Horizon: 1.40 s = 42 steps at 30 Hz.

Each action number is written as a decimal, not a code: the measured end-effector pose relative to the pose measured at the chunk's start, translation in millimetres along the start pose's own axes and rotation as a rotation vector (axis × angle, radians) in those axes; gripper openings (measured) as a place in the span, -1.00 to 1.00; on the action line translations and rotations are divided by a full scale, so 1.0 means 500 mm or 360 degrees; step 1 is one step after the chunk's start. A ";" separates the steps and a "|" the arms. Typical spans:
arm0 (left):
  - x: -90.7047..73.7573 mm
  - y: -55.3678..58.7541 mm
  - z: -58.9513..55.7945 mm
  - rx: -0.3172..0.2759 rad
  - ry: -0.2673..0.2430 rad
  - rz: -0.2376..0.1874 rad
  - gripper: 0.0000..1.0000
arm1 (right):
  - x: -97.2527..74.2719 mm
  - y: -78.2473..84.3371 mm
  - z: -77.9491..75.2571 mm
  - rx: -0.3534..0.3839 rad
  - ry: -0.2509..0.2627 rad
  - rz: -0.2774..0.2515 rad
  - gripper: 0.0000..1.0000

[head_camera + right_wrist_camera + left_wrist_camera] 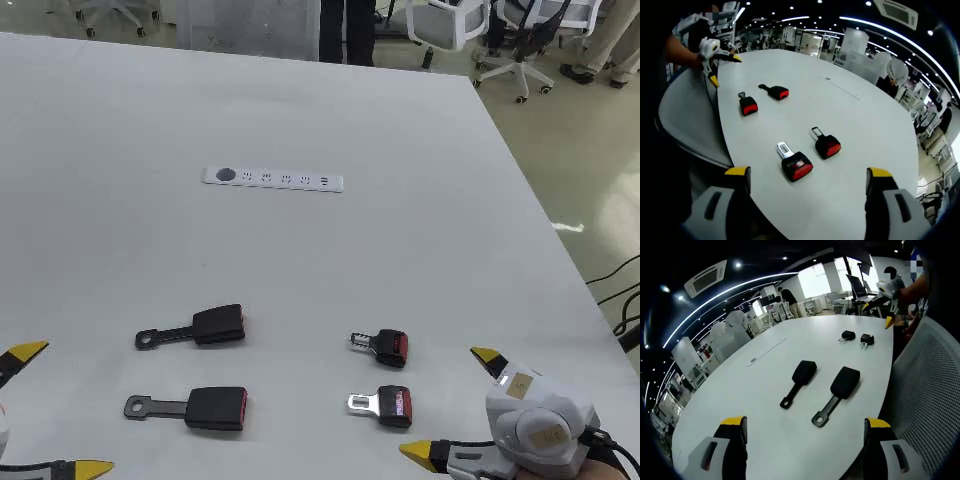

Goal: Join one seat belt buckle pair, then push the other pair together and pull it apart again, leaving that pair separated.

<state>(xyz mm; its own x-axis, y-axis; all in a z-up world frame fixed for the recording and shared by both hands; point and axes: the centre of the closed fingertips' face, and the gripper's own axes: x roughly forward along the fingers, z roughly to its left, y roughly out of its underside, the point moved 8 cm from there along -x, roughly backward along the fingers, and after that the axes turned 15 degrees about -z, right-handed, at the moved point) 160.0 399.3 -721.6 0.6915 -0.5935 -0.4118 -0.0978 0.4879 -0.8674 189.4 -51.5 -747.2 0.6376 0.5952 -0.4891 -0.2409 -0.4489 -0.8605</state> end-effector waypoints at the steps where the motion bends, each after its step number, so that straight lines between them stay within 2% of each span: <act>1: -0.001 0.002 0.002 0.0020 -0.0007 0.0008 1.00 | 0.001 0.002 -0.002 -0.0010 0.0004 0.0004 1.00; 2: -0.001 0.002 0.006 0.0046 -0.0016 0.0010 1.00 | 0.001 0.001 -0.005 -0.0023 0.0014 0.0000 1.00; 3: -0.003 0.004 0.011 0.0057 -0.0031 0.0016 1.00 | -0.001 -0.014 -0.016 -0.0045 0.0082 -0.0076 1.00; 4: -0.004 0.004 0.013 0.0048 -0.0038 0.0016 1.00 | 0.000 -0.026 -0.016 0.0013 0.0079 -0.0156 1.00; 5: -0.006 0.003 0.018 0.0004 -0.0065 0.0003 1.00 | -0.002 -0.032 -0.021 0.0080 0.0089 -0.0177 1.00; 7: -0.007 0.002 0.025 0.0002 -0.0081 -0.0004 1.00 | -0.001 -0.029 -0.030 0.0060 0.0089 -0.0134 1.00; 10: -0.005 0.003 0.021 -0.0010 -0.0075 0.0010 1.00 | 0.003 -0.022 -0.032 0.0029 0.0074 -0.0087 1.00; 13: -0.001 0.004 0.014 0.0020 -0.0049 0.0028 1.00 | 0.004 -0.018 -0.032 0.0010 0.0056 -0.0079 1.00; 16: -0.003 0.001 0.021 0.0057 -0.0080 0.0024 1.00 | 0.007 -0.009 -0.029 0.0024 0.0042 -0.0055 1.00; 19: -0.004 0.003 0.024 0.0023 -0.0092 0.0034 1.00 | 0.013 -0.008 -0.022 0.0020 0.0017 -0.0041 1.00; 21: -0.001 0.006 0.018 0.0020 -0.0071 0.0047 1.00 | 0.015 -0.011 -0.020 0.0007 0.0003 -0.0042 1.00; 23: 0.001 0.012 0.013 0.0067 -0.0044 0.0099 1.00 | 0.018 -0.014 -0.020 0.0007 0.0003 -0.0023 1.00; 25: 0.003 0.013 0.010 0.0064 -0.0041 0.0102 1.00 | 0.018 -0.018 -0.021 -0.0010 0.0013 -0.0016 1.00; 26: 0.001 0.011 0.013 0.0111 -0.0048 0.0108 1.00 | 0.017 -0.020 -0.021 -0.0020 0.0014 -0.0014 0.99; 29: 0.000 0.014 0.015 0.0095 -0.0052 0.0120 1.00 | 0.014 -0.016 -0.023 -0.0053 0.0004 0.0054 0.99; 30: -0.001 0.016 0.017 0.0106 -0.0054 0.0126 1.00 | 0.010 -0.008 -0.023 -0.0034 0.0013 0.0134 0.99; 31: 0.000 0.016 0.016 0.0103 -0.0048 0.0120 1.00 | 0.010 -0.005 -0.022 -0.0017 0.0001 0.0148 1.00; 32: 0.001 0.017 0.014 0.0087 -0.0039 0.0125 1.00 | 0.011 -0.004 -0.020 -0.0011 -0.0010 0.0131 1.00; 38: 0.005 0.020 0.003 0.0138 0.0021 0.0138 1.00 | 0.001 -0.011 -0.020 -0.0010 0.0017 0.0105 0.99; 42: 0.003 0.018 0.007 0.0135 0.0006 0.0126 1.00 | -0.006 -0.024 -0.014 -0.0030 0.0009 0.0084 0.97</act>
<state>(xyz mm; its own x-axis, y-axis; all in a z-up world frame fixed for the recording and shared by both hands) 162.5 405.2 -728.9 0.6814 -0.5534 -0.4791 -0.0907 0.5857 -0.8055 195.3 -52.8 -734.5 0.6283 0.5667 -0.5330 -0.2606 -0.4923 -0.8305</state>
